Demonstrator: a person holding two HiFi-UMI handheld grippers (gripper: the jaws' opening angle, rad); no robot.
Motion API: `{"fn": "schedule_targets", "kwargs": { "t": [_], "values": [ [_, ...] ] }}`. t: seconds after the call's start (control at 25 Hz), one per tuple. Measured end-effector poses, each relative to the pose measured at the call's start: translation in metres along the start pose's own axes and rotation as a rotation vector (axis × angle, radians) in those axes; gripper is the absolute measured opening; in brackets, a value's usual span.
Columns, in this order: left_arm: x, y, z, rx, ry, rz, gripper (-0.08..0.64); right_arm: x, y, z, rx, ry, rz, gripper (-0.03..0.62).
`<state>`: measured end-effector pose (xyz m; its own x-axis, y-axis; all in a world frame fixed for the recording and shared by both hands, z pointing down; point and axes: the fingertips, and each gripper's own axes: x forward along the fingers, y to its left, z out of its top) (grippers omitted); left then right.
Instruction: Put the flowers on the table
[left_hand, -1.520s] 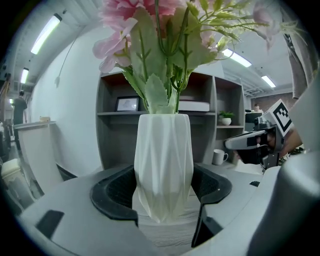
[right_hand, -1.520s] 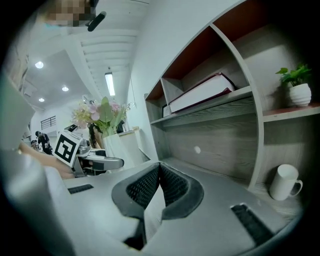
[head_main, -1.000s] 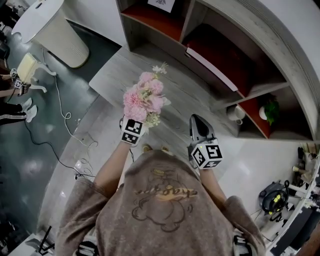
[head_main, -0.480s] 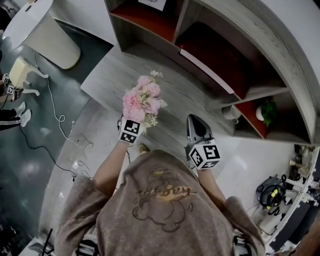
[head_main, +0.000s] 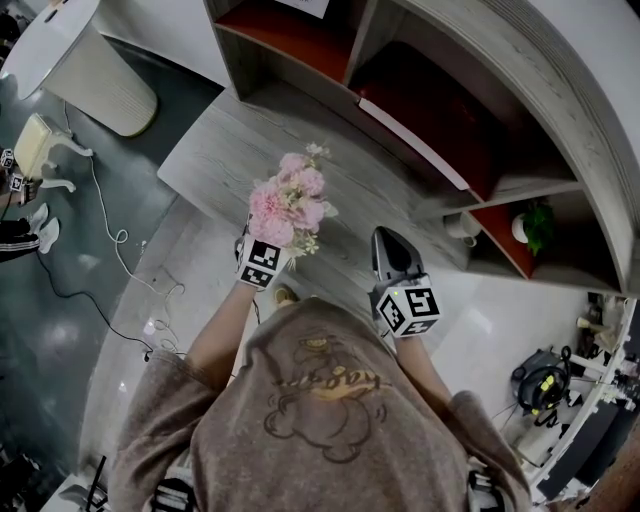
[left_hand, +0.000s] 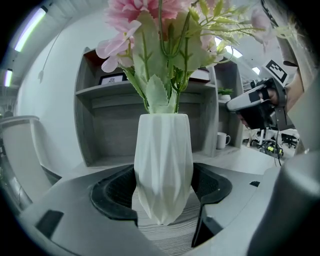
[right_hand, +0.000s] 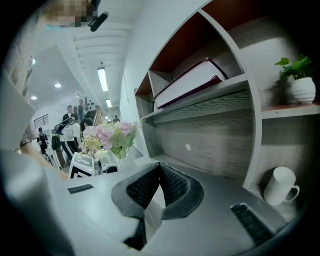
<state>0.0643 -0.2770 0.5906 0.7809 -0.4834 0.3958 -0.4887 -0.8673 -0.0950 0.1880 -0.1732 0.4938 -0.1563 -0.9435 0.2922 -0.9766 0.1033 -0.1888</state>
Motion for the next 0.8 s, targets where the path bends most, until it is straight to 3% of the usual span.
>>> {"fn": "schedule_targets", "kwargs": {
  "t": [0.8],
  "values": [
    [-0.0015, 0.0036, -0.0041, -0.024, 0.000, 0.025, 0.345, 0.0026, -0.0002, -0.0010, -0.002, 0.001, 0.011, -0.012]
  ]
}}
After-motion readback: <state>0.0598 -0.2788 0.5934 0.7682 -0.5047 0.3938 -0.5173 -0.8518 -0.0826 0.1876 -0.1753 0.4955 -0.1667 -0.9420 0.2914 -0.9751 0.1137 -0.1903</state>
